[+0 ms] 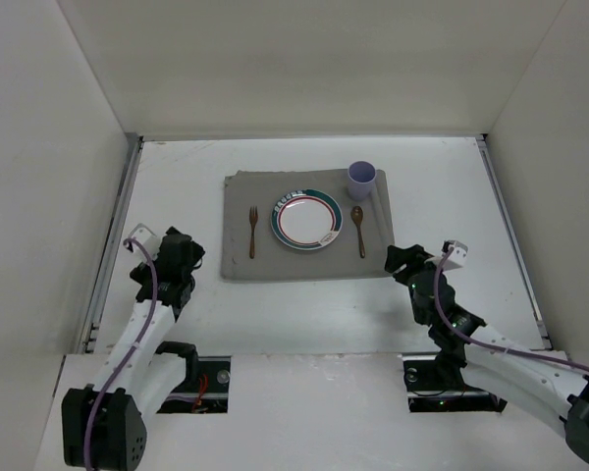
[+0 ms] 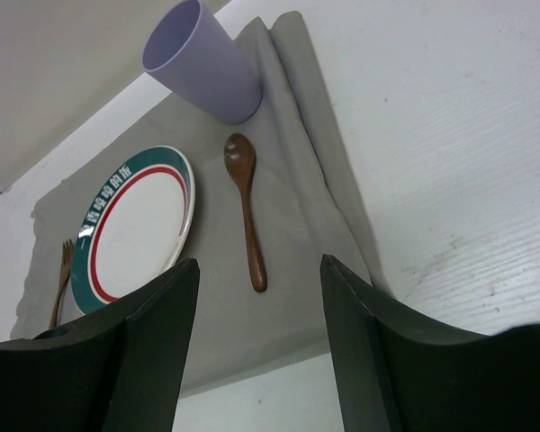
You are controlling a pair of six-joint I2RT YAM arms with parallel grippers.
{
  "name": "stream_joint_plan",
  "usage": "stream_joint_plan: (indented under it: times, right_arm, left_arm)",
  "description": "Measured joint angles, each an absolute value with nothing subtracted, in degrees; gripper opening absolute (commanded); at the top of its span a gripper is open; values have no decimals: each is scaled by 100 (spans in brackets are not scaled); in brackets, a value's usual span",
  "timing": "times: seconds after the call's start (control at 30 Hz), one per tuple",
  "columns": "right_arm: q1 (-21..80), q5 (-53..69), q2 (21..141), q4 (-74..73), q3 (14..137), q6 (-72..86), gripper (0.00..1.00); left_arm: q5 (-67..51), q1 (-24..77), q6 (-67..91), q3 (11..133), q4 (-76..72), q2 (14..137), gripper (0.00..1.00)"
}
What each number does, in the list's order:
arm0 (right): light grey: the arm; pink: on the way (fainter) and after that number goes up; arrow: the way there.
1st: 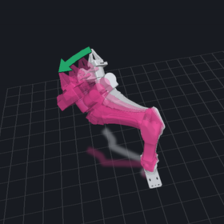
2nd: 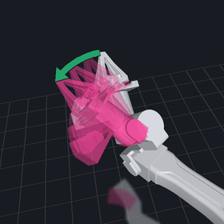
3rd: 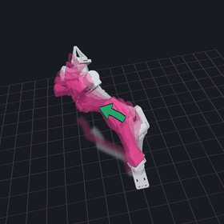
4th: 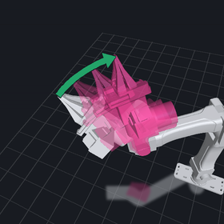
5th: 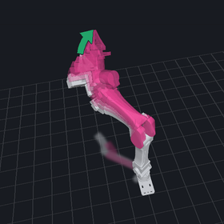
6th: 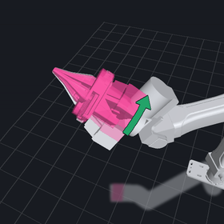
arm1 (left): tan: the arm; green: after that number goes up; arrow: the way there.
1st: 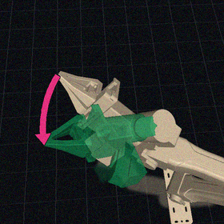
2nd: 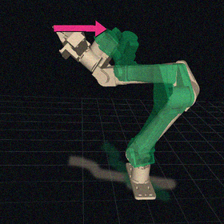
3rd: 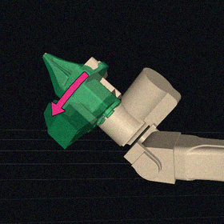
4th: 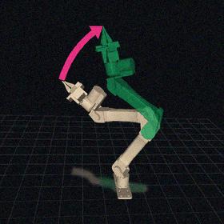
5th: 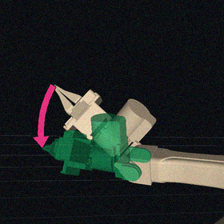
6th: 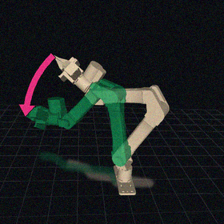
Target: Set the dinner table for one person
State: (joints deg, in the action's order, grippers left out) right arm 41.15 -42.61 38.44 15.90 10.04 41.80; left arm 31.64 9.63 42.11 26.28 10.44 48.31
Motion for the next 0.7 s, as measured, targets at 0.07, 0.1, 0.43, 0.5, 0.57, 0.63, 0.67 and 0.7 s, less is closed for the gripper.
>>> stream_joint_plan:
  times: [0.07, 0.1, 0.43, 0.5, 0.57, 0.63, 0.67, 0.7]
  right_arm:
    - [4115, -4254, 3879, 1597, 1004, 4182, 62]
    - [4115, -4250, 3892, 1594, 1004, 4182, 62]
    - [4093, -4226, 3986, 1675, 1004, 4185, 62]
    - [4093, -4222, 3981, 1697, 1004, 4185, 63]
    - [4091, -4219, 3986, 1708, 1004, 4185, 63]
    - [4091, -4217, 4005, 1717, 1007, 4185, 63]
    - [4091, -4217, 4025, 1717, 1009, 4182, 63]
    - [4091, -4217, 4040, 1717, 1013, 4182, 63]
  left_arm:
    - [3138, 661, 4442, 2519, 1203, 4814, 100]
    - [3114, 534, 4539, 2475, 1271, 4814, 100]
    - [3022, 3, 4919, 2412, 1675, 5004, 100]
    - [3024, -97, 4925, 2412, 1723, 5009, 100]
    - [3022, -163, 4939, 2412, 1737, 5013, 100]
    - [3024, -165, 4943, 2414, 1737, 5054, 100]
    - [3024, -161, 4943, 2418, 1739, 5107, 100]
    - [3024, -158, 4943, 2427, 1747, 5170, 100]
